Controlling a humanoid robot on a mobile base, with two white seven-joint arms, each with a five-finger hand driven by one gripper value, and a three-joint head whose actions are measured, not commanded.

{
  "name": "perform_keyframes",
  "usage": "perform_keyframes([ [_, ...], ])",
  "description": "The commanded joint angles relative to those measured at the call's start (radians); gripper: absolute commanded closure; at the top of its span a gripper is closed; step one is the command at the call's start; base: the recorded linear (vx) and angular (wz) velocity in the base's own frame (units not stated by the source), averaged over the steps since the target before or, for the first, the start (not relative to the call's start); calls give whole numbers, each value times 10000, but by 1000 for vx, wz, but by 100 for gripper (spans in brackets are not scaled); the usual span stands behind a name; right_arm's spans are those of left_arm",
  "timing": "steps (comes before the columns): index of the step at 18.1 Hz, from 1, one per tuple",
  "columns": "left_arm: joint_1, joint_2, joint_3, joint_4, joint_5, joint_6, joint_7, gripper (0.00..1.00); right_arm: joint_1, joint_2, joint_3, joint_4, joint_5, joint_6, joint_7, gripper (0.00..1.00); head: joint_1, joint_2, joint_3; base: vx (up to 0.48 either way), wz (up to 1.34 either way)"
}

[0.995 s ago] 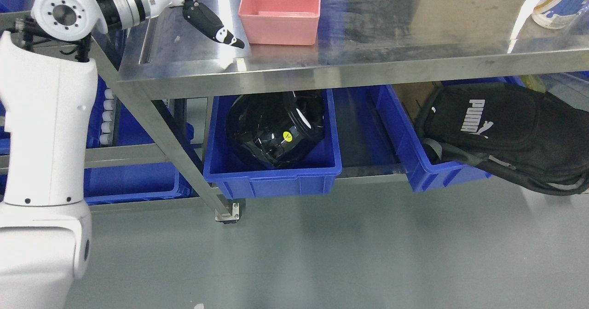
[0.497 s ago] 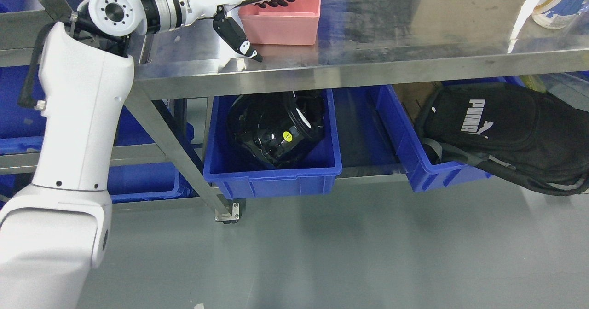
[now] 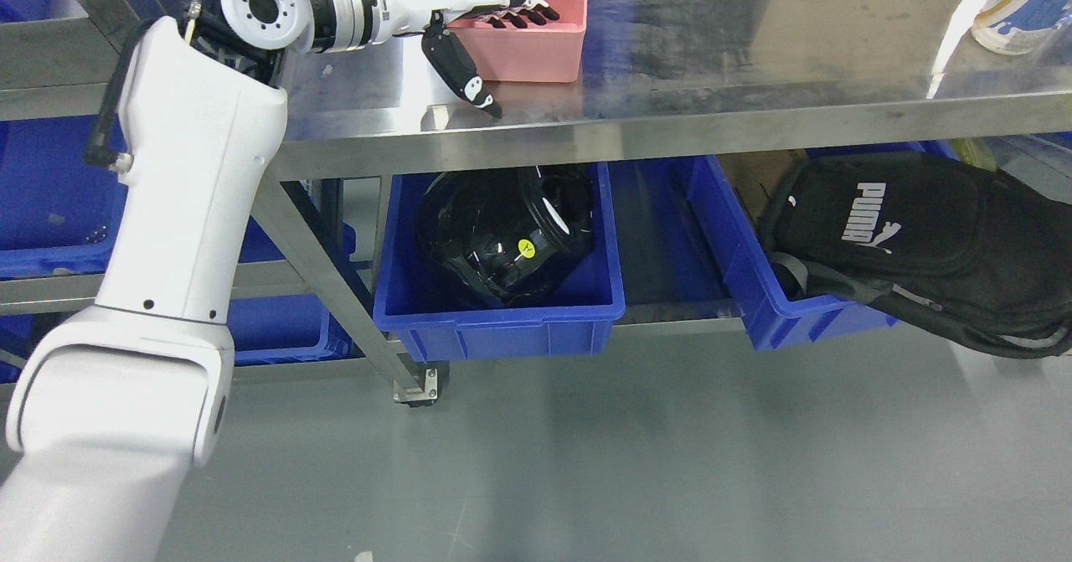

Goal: Place storage box into left shelf container
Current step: 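Hook the left hand fingers over the pink box's near rim and grip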

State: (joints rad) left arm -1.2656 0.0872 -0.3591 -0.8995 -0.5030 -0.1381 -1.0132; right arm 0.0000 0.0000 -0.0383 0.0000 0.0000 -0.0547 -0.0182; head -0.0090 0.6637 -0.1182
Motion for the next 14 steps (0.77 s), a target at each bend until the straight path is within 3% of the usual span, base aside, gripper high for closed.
perform_keyframes([
  [1, -76, -550, 337, 1202, -247, -30, -54, 46, -185, -175, 0, -175, 0, -5, -2, 1, 0, 0, 0, 1, 64],
  [8, -46, -697, 1411, 1279, -247, -260, -38, 91, -185, -175, 0, -175, 0, -5, -2, 1, 0, 0, 0, 3, 45],
  [11, -61, -697, 2146, 1264, -217, -642, -38, 99, -185, -175, 0, -175, 0, -5, -2, 1, 0, 0, 0, 3, 13],
  [14, -214, -697, 2899, 1172, -170, -950, -23, 100, -185, -175, 0, -175, 0, -5, -2, 1, 0, 0, 0, 0, 0],
])
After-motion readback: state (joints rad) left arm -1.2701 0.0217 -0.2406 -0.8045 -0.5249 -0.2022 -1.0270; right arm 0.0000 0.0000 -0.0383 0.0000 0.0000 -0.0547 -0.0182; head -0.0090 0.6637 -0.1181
